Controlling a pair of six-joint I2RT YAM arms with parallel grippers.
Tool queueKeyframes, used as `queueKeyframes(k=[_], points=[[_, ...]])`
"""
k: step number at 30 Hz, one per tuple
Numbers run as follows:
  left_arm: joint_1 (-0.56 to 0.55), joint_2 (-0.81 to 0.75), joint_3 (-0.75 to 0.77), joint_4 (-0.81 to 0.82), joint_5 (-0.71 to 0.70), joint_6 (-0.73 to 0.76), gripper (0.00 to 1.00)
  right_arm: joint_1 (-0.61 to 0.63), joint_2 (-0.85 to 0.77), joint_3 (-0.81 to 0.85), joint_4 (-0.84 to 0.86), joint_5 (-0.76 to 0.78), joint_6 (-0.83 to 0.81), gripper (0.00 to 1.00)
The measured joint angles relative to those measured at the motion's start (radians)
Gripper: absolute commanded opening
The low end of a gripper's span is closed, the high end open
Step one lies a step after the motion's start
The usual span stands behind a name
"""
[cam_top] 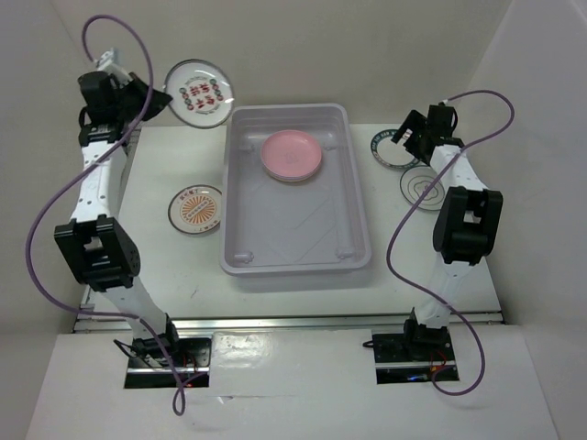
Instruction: Place the plates into the plastic bin on the countertop
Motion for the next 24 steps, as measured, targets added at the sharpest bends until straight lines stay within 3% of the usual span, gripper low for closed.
queueKeyframes(k=[10, 17, 24], points=[[-0.305, 0.241, 0.125, -0.018, 0.119, 0.019, 0.00, -0.062, -0.003, -0.002, 0.052, 0.045, -0.071, 1.00], [-0.420, 0.453, 0.269, -0.040, 0.100, -0.008, 0.00, -0.081, 0.074, 0.056, 0.075, 0.059, -0.153, 1.00], [-0.469, 0.556, 0.340, -0.040, 0.048, -0.035, 0.00, -0.093, 0.232, 0.175, 0.083, -0.008, -0.193, 1.00]])
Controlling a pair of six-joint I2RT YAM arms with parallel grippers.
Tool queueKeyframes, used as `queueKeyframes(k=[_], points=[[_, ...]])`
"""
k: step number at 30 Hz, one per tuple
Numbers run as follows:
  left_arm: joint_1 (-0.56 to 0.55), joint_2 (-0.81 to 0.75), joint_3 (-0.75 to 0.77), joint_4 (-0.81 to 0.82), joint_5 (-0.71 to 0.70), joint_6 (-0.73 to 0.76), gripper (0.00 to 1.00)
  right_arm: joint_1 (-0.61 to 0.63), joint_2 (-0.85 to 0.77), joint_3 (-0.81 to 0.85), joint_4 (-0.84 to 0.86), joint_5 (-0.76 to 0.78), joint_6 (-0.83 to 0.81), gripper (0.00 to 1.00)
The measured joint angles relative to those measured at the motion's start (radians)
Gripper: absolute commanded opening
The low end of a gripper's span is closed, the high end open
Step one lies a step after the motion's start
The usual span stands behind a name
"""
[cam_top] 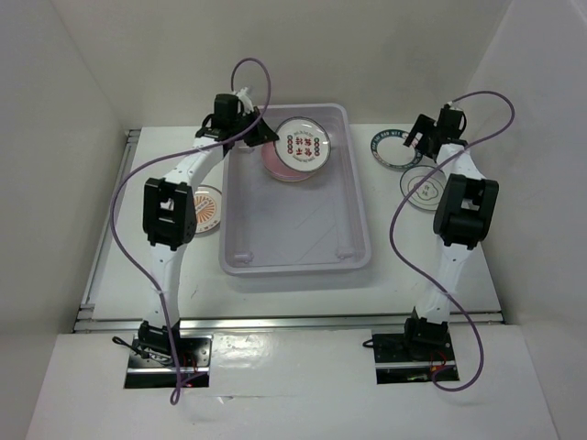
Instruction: Place the plates into the plastic bin on the countertop
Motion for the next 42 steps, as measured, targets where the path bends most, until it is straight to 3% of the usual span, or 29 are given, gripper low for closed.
queueKeyframes(k=[13, 18, 25, 26, 30, 33, 38, 42], points=[[0.011, 0.064, 0.022, -0.046, -0.124, -0.004, 0.00, -0.019, 0.100, 0.141, 0.002, -0.012, -0.077, 1.00], [0.011, 0.073, 0.054, -0.066, -0.143, -0.005, 0.56, -0.034, 0.149, 0.199, 0.002, -0.028, -0.094, 1.00], [0.011, 0.071, 0.069, -0.121, -0.172, 0.012, 0.71, -0.045, 0.212, 0.203, 0.002, -0.047, -0.100, 0.94], [0.011, 0.070, 0.069, -0.134, -0.176, 0.016, 0.83, -0.045, 0.224, 0.204, 0.002, -0.049, -0.100, 0.90], [0.011, 0.034, 0.069, -0.195, -0.200, 0.061, 0.95, -0.045, 0.261, 0.204, 0.002, -0.060, -0.107, 0.82], [0.011, -0.037, 0.069, -0.233, -0.220, 0.092, 0.99, -0.045, 0.273, 0.224, 0.005, -0.073, -0.102, 0.70], [0.011, -0.232, 0.026, -0.225, -0.248, 0.134, 0.99, -0.045, 0.298, 0.243, 0.006, -0.083, -0.091, 0.22], [0.011, -0.338, 0.021, -0.200, -0.261, 0.156, 0.99, -0.047, 0.312, 0.285, 0.014, -0.119, -0.043, 0.00]])
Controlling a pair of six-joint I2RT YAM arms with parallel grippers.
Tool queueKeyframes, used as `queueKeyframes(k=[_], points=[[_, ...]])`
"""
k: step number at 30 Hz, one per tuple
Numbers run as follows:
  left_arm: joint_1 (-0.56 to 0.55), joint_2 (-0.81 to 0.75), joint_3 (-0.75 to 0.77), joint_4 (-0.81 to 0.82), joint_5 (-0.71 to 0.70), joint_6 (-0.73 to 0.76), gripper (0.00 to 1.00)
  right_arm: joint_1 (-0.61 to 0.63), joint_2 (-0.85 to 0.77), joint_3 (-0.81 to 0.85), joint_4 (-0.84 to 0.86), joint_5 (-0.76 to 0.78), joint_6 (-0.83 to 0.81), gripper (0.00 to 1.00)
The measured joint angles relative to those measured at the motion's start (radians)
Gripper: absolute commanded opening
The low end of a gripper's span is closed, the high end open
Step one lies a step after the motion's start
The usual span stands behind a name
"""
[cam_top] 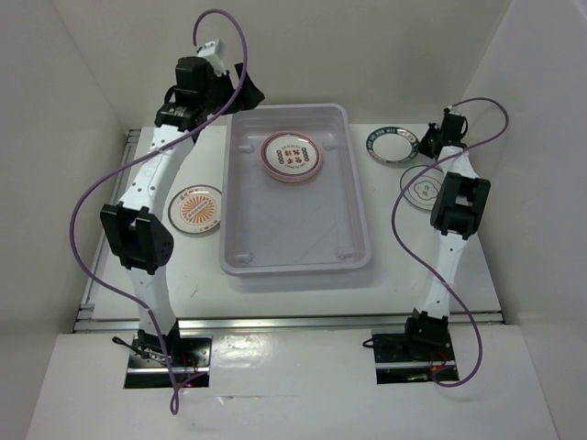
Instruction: Place the plates into the plastic bin on the countertop
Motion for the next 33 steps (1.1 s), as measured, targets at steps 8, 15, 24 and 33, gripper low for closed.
queueKeyframes(k=[8, 15, 24, 33], points=[[0.033, -0.035, -0.053, -0.047, 0.032, 0.030, 0.99, 0.001, -0.019, 0.023, 0.006, -0.061, 0.056, 0.00], [0.264, -0.231, -0.592, 0.025, 0.121, -0.049, 0.99, 0.000, -0.185, 0.000, -0.021, -0.142, 0.047, 0.00], [0.434, -0.535, -1.046, 0.033, 0.079, -0.112, 0.98, 0.015, -0.438, 0.013, 0.061, -0.302, 0.050, 0.00], [0.558, -0.593, -1.196, 0.055, 0.063, -0.154, 0.96, 0.272, -0.333, 0.095, 0.074, -0.410, 0.055, 0.00]])
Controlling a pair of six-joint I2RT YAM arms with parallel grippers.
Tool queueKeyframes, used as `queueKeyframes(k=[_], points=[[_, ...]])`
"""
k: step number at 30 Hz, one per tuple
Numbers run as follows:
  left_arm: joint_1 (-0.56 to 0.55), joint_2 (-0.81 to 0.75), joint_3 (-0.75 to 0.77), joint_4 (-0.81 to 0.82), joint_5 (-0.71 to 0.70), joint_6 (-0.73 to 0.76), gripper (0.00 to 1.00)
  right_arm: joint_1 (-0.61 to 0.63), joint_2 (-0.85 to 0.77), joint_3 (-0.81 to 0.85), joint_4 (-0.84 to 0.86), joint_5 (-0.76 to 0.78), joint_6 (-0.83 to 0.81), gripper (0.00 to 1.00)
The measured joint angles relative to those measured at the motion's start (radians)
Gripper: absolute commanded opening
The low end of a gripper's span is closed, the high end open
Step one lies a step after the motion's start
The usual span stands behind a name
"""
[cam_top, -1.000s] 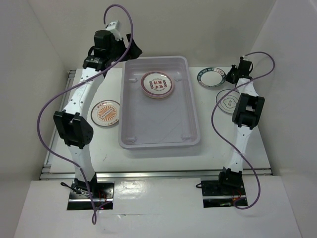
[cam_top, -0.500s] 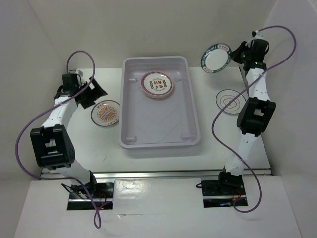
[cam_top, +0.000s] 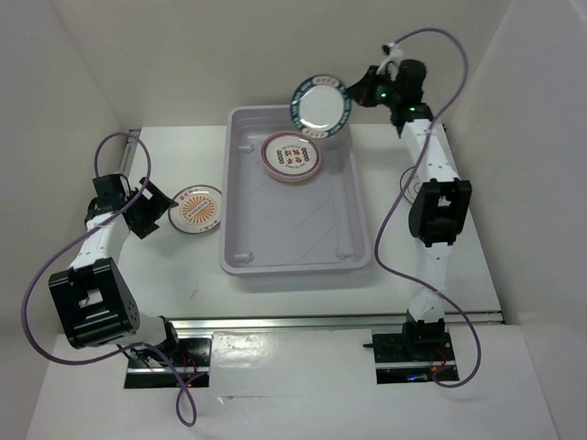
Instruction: Place the plates into the plastic bin on the countertop
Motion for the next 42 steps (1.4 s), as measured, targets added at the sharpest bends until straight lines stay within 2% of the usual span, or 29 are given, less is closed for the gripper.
queueKeyframes(k=[4, 8, 21, 23, 25, 26, 28, 29, 36, 42], points=[[0.030, 0.016, -0.014, 0.033, 0.023, -0.008, 0.96, 0.121, 0.105, -0.002, -0.020, -0.011, 0.008, 0.00], [0.046, 0.067, -0.014, 0.084, 0.067, -0.006, 0.97, 0.175, 0.174, -0.008, -0.041, 0.020, 0.008, 0.00], [0.050, 0.129, -0.014, 0.136, 0.103, 0.000, 0.96, 0.179, 0.286, 0.013, -0.046, 0.062, 0.014, 0.00], [0.050, 0.145, -0.014, 0.151, 0.107, -0.002, 0.94, 0.179, 0.314, 0.035, -0.046, 0.062, 0.019, 0.13], [0.045, 0.161, -0.012, 0.156, 0.105, -0.002, 0.93, 0.180, 0.328, 0.046, -0.048, 0.066, 0.021, 0.37], [0.041, 0.171, -0.010, 0.154, 0.100, -0.002, 0.93, 0.182, 0.331, 0.049, -0.054, 0.073, 0.019, 0.53], [0.030, 0.186, -0.002, 0.150, 0.085, -0.001, 0.93, 0.187, 0.332, 0.053, -0.073, 0.088, 0.007, 0.76], [0.021, 0.193, 0.006, 0.146, 0.078, -0.001, 0.93, 0.192, 0.332, 0.060, -0.083, 0.095, 0.001, 0.99], [-0.006, 0.265, 0.068, 0.138, 0.067, 0.000, 0.89, 0.233, 0.300, 0.085, -0.155, 0.103, -0.065, 0.99], [-0.010, 0.340, 0.087, 0.138, 0.074, -0.002, 0.85, 0.232, 0.143, 0.080, -0.217, 0.125, -0.112, 0.99]])
